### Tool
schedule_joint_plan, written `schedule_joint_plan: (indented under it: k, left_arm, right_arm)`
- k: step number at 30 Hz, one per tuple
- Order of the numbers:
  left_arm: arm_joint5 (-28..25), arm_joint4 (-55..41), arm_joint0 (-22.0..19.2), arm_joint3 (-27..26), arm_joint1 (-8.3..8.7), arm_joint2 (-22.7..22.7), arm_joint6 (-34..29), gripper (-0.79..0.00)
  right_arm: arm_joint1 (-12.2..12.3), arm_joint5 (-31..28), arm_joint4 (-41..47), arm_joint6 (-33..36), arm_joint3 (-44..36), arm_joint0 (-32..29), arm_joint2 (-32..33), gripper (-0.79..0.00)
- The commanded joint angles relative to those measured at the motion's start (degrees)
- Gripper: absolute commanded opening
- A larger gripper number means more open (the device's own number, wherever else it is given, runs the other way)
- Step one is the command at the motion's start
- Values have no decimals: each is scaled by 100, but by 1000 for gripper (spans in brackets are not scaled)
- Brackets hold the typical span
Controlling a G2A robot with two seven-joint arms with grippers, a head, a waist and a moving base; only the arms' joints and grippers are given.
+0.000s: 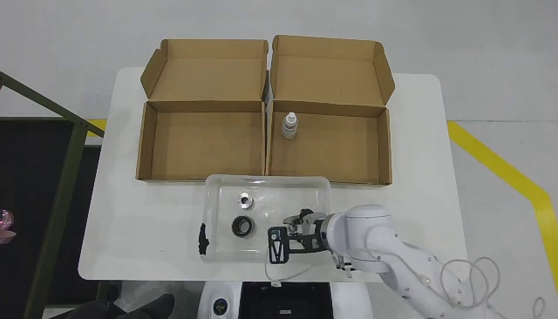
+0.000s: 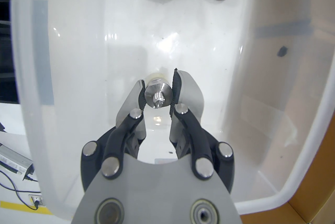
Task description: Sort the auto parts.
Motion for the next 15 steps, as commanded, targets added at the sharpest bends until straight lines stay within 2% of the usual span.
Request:
schedule_joint_plan:
  k: [1,15]
  left_arm:
    - [0,0,0,0,0,0,0,0]
    - [0,0,0,0,0,0,0,0]
  right_arm:
    - [9,-16,56,-81,-107,14,49,-785]
    - [45,31,117,-1305,-280,261,510,-785]
